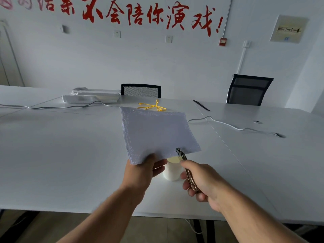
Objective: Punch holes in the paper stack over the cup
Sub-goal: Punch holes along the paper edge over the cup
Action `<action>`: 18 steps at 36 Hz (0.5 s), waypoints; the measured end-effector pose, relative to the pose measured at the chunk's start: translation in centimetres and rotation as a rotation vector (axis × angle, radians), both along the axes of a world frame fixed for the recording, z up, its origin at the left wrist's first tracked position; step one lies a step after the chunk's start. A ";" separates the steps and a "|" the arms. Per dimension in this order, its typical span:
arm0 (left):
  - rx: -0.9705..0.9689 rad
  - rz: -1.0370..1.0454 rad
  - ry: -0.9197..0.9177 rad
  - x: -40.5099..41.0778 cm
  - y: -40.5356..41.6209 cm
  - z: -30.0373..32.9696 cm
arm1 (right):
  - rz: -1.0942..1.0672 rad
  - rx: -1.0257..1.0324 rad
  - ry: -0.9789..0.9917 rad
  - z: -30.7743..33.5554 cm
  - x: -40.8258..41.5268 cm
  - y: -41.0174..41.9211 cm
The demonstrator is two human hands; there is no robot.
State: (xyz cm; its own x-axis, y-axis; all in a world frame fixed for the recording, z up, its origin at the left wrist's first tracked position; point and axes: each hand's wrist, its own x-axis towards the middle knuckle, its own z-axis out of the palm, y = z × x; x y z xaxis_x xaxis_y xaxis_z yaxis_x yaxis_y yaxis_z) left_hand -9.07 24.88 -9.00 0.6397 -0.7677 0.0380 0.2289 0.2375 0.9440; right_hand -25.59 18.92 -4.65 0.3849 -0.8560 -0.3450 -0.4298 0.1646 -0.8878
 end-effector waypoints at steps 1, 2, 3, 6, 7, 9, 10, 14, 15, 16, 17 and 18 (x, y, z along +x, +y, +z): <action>-0.002 0.002 -0.003 0.1 0.0 0.0 | -0.010 -0.009 0.000 0.0 -0.2 -0.1; -0.002 0.003 -0.007 0.1 0.1 0.1 | -0.019 -0.018 0.004 0.0 -0.4 -0.2; -0.004 0.005 -0.010 0.1 0.2 0.1 | -0.025 -0.030 0.010 0.0 -0.6 -0.2; -0.016 0.024 -0.009 0.4 0.4 0.3 | -0.032 -0.083 0.027 0.4 -1.1 -0.3; -0.025 0.027 -0.007 0.5 0.6 0.4 | -0.027 -0.116 0.038 0.5 -1.2 -0.3; -0.044 0.034 -0.015 0.9 0.8 0.8 | -0.012 -0.240 0.104 0.6 -1.2 -0.3; -0.052 0.044 -0.017 1.2 1.0 1.0 | -0.002 -0.319 0.160 0.6 -1.2 -0.3; -0.083 0.109 0.014 3.0 1.5 2.0 | 0.046 -0.568 0.404 0.5 -1.2 0.1; -0.088 0.129 0.017 3.6 1.6 2.2 | 0.065 -0.628 0.463 0.5 -1.1 0.3; -0.086 0.153 0.010 4.2 1.9 2.5 | 0.083 -0.691 0.504 0.6 -1.1 0.4; -0.082 0.178 -0.002 4.8 2.1 2.8 | 0.097 -0.744 0.536 0.6 -1.0 0.5; -0.068 0.208 -0.021 5.4 2.4 3.0 | 0.108 -0.786 0.563 0.6 -0.9 0.5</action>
State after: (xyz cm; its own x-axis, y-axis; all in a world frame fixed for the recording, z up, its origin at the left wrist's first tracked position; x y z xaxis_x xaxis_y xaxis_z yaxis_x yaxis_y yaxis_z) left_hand -3.63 27.27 -6.03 0.7825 -0.6145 0.1006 0.1487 0.3413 0.9281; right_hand -26.48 19.46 -4.08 0.4284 -0.8907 0.1520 -0.8031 -0.4524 -0.3878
